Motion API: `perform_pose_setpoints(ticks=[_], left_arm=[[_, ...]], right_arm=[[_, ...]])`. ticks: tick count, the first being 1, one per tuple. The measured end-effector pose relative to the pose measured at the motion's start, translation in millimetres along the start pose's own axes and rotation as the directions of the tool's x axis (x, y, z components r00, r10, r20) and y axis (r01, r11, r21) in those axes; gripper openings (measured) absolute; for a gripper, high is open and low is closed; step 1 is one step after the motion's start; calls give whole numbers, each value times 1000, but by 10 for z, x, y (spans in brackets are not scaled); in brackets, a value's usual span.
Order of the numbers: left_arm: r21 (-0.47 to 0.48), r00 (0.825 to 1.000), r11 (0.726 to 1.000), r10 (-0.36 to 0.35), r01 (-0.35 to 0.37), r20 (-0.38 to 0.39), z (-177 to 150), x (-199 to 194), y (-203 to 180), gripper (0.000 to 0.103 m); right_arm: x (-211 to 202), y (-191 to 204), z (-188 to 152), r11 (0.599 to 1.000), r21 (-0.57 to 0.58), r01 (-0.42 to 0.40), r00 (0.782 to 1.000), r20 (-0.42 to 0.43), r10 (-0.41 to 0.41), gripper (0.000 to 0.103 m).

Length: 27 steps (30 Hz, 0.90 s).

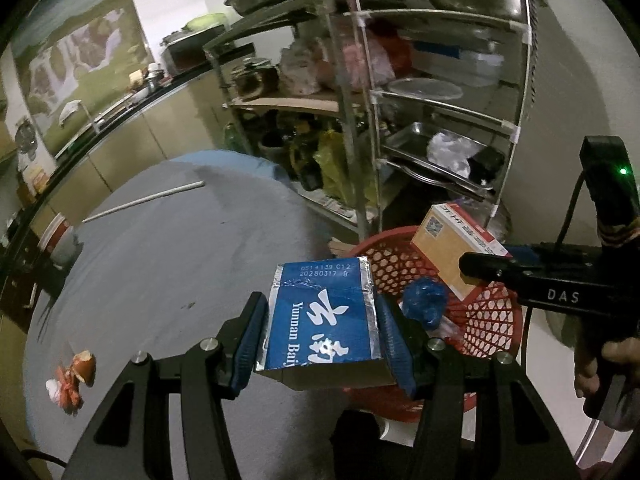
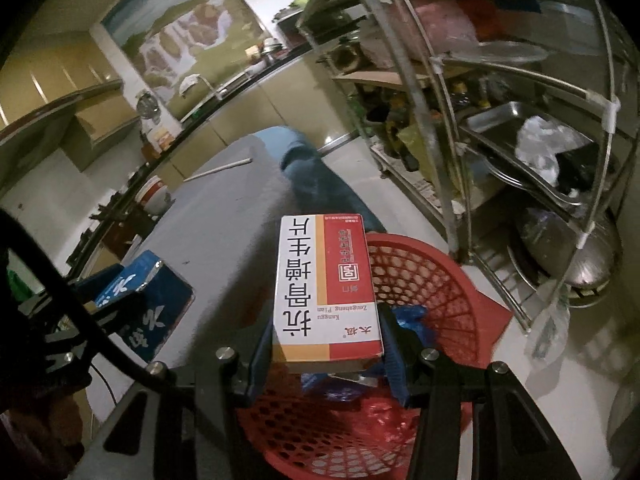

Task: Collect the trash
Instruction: 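Carry the medicine box and blue box over the red basket with both tools, then open both tools to drop the two boxes into the basket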

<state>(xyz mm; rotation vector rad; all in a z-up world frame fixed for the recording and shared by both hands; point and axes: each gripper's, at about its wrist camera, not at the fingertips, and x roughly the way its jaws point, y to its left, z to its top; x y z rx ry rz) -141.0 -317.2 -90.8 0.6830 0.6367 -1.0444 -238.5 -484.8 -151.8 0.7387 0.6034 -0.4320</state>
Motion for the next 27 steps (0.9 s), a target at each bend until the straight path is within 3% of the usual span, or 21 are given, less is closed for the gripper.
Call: perform_pose_setpoints(ticks=[8,19,27], left_arm=[[28,999,999,-27,28,-28,51,125,-157,58],[-19,990,992,-126,125,-67,77,277,-148,59],[-26,987,991,-135,133,-82,57,310,-123,60]], right_arm=[[9,-232,-31,998,69,10,1000,-15,-9,51],[109,-291,-110,995,95,-2,999,-46,6,51],[179,-282,-123,992,127,-10,997,-78,20,55]])
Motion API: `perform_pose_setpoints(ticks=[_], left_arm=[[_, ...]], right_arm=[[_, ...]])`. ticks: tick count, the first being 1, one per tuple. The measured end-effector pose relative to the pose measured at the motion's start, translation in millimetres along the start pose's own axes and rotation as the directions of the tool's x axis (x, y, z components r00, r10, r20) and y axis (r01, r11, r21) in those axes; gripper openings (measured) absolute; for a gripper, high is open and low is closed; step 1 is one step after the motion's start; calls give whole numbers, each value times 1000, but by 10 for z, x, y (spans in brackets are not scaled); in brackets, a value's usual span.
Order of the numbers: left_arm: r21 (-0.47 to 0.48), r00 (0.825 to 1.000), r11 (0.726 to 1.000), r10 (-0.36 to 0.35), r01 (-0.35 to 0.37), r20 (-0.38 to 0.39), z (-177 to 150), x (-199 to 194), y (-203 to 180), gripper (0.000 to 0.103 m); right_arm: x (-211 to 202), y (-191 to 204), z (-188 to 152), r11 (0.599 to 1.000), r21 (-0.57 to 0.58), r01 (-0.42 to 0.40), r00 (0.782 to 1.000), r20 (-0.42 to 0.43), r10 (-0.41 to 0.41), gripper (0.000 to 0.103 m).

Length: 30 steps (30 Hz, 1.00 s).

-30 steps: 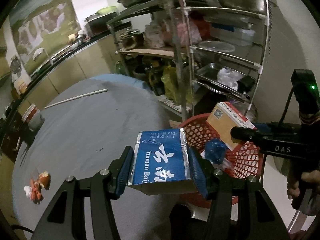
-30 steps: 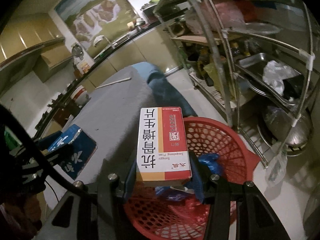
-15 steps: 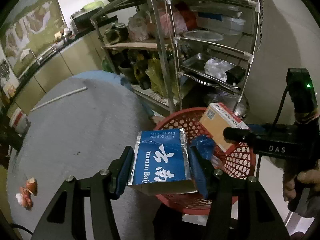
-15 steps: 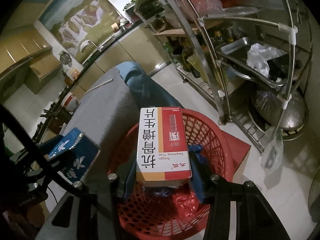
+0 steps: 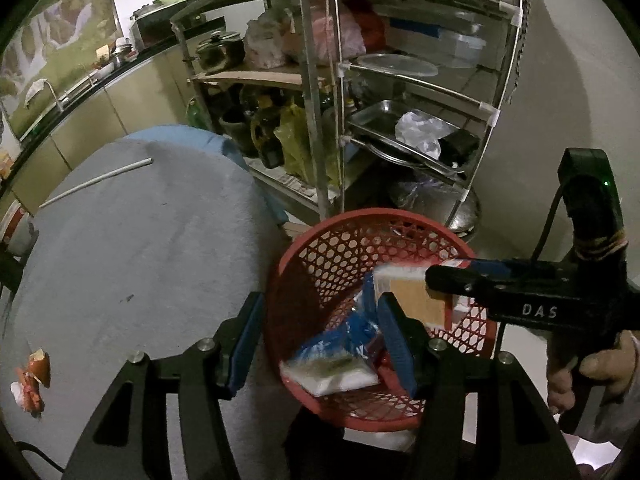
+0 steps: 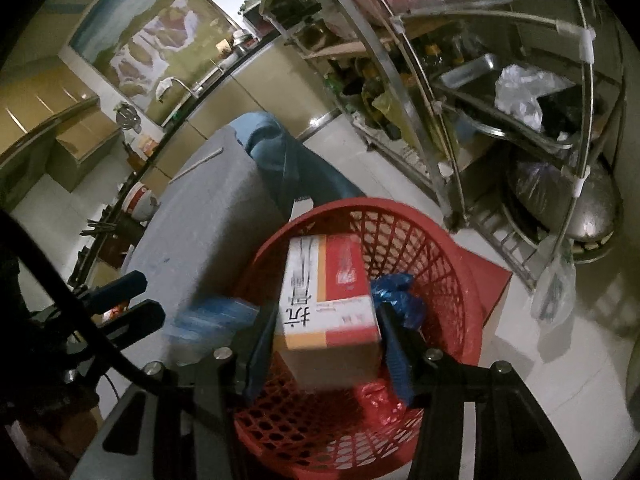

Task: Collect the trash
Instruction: 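Open both tools to drop the two boxes into the basket, then swing both tools back to the white bag and orange peel on the table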

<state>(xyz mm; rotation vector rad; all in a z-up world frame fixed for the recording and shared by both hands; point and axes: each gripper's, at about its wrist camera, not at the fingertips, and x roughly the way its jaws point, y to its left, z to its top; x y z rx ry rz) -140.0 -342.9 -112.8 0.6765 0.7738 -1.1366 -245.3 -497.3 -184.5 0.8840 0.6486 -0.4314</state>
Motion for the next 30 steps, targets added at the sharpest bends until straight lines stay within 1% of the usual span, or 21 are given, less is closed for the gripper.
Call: perform_pose_setpoints(ticks=[4,7,10,16,18,21,23,26,27,29,30], left_arm=[[-30,1000,999,13,-13,7,-51,-68,130,61],[-61,999,997,42,-42,6,-116,-135,281,62],[-111,997,991,78,-77,2,-211,-216,474,65],[-214,988,965,153,-151,-6,-482,-434,885,65],[-246,982,952,186,-184,-13,-626,-522,1027,65],[-315,972,921,232,-229,-29,-894,-667,1277,66],[-376,967,892,252,-250,-43,-1089,-762,1460,66],[-474,954,831,291,-291,-74,-1424,-905,1779,66],[-491,950,816,302,-303,-85,-1490,-930,1847,66],[-534,935,773,337,-343,-112,-1691,-1026,2040,66],[-546,928,758,352,-358,-120,-1754,-1056,2089,66]], right_arm=[[-15,4,3,1000,14,2,1000,2,-2,57],[-46,25,22,1000,5,4,1000,18,-4,57],[-89,73,49,1000,-19,8,999,39,-7,57],[-72,236,95,999,-52,-11,999,46,13,57],[-61,310,91,998,-66,-20,999,46,23,57],[-35,446,85,995,-94,-39,998,39,43,56],[-3,556,88,992,-116,-53,998,30,56,56],[52,707,99,987,-145,-68,997,19,71,57],[73,775,101,985,-157,-77,997,15,80,56],[118,934,92,978,-187,-95,995,6,98,56],[140,1014,86,974,-201,-105,994,1,107,56]])
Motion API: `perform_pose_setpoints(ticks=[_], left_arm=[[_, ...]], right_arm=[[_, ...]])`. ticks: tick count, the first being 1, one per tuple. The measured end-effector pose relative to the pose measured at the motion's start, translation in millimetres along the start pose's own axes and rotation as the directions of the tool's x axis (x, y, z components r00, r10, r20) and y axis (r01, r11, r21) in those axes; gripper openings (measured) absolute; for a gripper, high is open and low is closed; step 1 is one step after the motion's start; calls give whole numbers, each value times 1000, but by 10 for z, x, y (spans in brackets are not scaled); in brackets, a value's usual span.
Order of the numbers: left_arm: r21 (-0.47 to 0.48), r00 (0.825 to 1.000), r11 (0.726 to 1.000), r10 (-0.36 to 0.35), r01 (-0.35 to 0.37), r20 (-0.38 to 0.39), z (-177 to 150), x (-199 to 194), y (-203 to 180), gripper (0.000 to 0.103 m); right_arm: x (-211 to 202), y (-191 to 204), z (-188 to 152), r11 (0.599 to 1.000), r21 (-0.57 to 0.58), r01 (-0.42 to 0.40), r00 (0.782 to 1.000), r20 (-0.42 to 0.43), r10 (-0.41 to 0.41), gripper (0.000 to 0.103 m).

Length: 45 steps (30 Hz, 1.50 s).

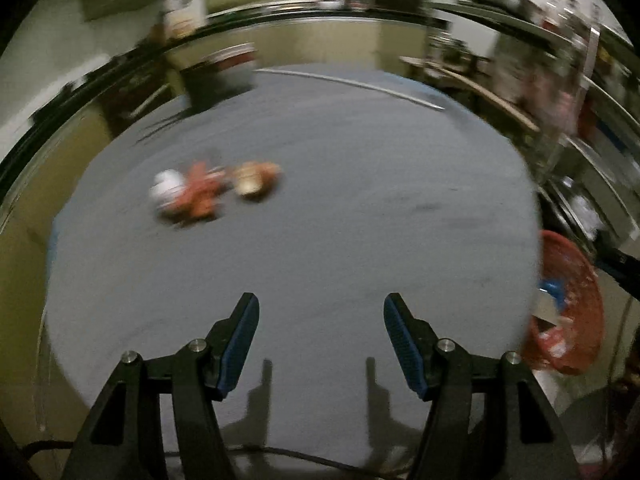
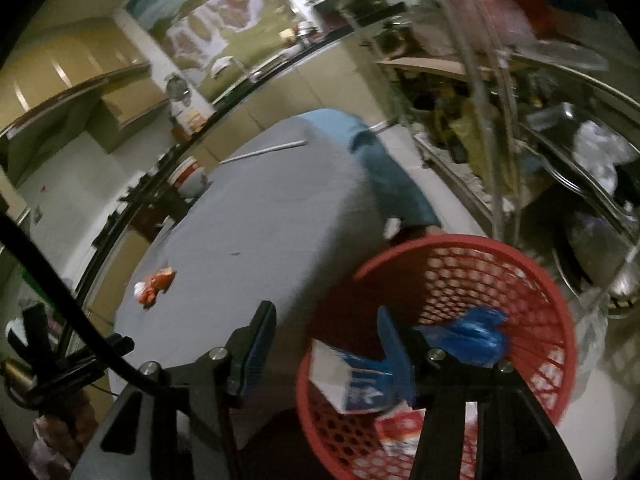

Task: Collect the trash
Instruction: 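Swing both tools back to the white bag and orange peel on the table, then grasp the white plastic bag with the left tool while the right tool grasps the orange peel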

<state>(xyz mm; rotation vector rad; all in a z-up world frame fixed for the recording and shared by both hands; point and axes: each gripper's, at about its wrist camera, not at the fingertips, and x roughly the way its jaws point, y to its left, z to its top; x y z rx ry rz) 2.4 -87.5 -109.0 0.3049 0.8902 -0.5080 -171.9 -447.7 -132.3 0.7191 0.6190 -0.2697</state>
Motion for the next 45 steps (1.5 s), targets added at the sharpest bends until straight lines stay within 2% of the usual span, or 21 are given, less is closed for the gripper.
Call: perform_pose_setpoints(ticks=[6,12,16,24,29,33,38,45], left_arm=[[-106,996,991,85,-83,15,-74,-42,555,66],[-173,992,978,125,-120,20,-66,-29,932,66],[-201,993,973,121,-114,19,21,35,1133,68],[-303,999,952,53,-53,-6,267,264,1529,69],[-368,999,929,23,-32,-28,467,455,1732,69],[-400,999,916,-10,-5,-35,646,616,1841,69],[-464,996,885,-77,44,-51,882,890,1995,69],[-532,983,840,-170,112,-62,1031,1153,2060,69]], right_arm=[[210,499,12,993,-94,-65,997,-37,62,57],[465,1092,35,971,-183,-156,986,-91,141,57],[708,1515,44,947,-241,-210,973,-146,178,56],[1395,2244,67,917,-287,-278,942,-266,203,56],[1844,2535,70,917,-277,-288,928,-316,197,56],[2216,2759,65,918,-291,-270,925,-342,164,56],[2588,2984,86,920,-308,-244,927,-352,128,56],[2974,3122,88,936,-290,-198,931,-354,88,56]])
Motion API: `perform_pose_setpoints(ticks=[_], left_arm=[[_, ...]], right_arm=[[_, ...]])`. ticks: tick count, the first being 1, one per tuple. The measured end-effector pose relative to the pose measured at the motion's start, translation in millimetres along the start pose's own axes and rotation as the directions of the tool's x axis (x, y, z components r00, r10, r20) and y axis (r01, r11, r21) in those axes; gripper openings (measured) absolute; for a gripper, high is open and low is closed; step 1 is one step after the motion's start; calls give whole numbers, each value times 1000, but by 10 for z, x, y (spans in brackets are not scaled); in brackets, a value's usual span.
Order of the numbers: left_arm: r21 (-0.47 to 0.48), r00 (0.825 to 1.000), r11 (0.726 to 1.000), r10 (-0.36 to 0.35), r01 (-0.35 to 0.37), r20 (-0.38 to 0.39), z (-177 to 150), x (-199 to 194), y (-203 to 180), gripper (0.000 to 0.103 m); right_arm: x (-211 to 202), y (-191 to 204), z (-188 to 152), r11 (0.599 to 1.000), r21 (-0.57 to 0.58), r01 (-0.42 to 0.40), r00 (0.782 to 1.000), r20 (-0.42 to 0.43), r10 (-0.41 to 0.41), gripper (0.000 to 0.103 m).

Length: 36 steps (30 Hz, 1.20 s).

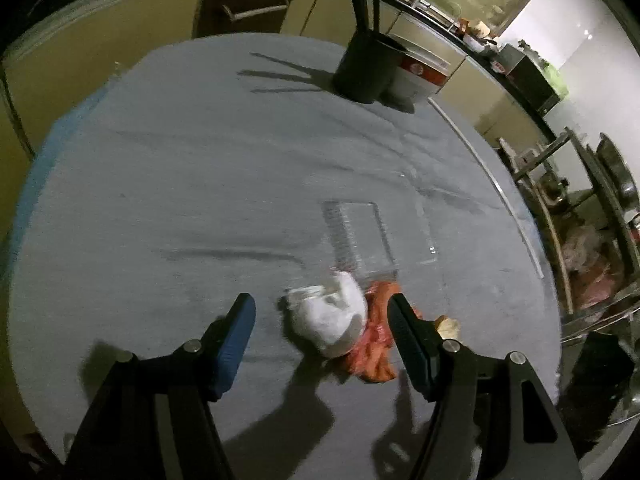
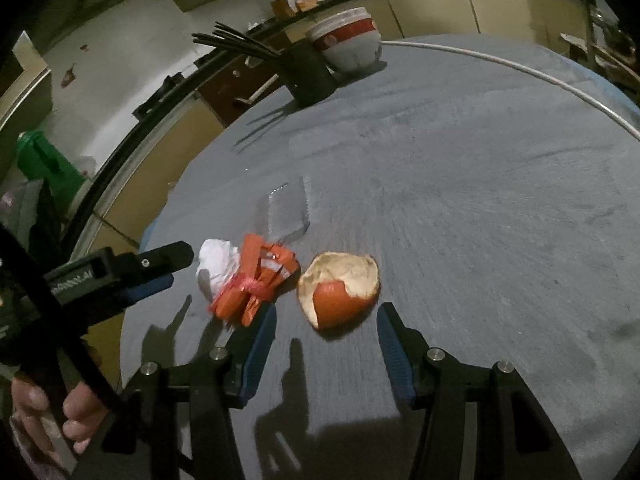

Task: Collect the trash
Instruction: 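Grasp the white plastic bag with the left tool while the right tool grasps the orange peel, then lift the white bag with the left tool while the right tool lifts the orange peel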

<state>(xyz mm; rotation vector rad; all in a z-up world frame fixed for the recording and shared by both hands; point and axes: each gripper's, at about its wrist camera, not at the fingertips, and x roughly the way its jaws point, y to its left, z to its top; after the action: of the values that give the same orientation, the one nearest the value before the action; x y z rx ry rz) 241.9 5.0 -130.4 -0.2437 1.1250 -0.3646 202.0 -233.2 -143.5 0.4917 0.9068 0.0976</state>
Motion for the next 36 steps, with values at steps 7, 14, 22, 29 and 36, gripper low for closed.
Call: perform_pose_setpoints(ticks=[7,14,22,29,36], left_arm=[[-54,997,998,-35,31,-74,-20,260,39,39],[-52,996,997,-64,61,-55,-117,190,48,32],[-32,993,995,-99,97,-69,-441,17,19,32],[1,988,992,-127,128,-82,-793,-146,-146,32],[101,994,990,-92,97,-55,-1115,-411,-468,32]], right_arm=[[157,46,46,999,-29,42,999,14,-42,47],[30,-8,27,996,-76,53,998,49,-49,36],[-392,-248,-134,998,-62,23,996,84,-17,34],[-852,-454,-381,1000,-29,-5,993,120,8,34],[-1274,-637,-652,1000,4,-10,987,159,10,34]])
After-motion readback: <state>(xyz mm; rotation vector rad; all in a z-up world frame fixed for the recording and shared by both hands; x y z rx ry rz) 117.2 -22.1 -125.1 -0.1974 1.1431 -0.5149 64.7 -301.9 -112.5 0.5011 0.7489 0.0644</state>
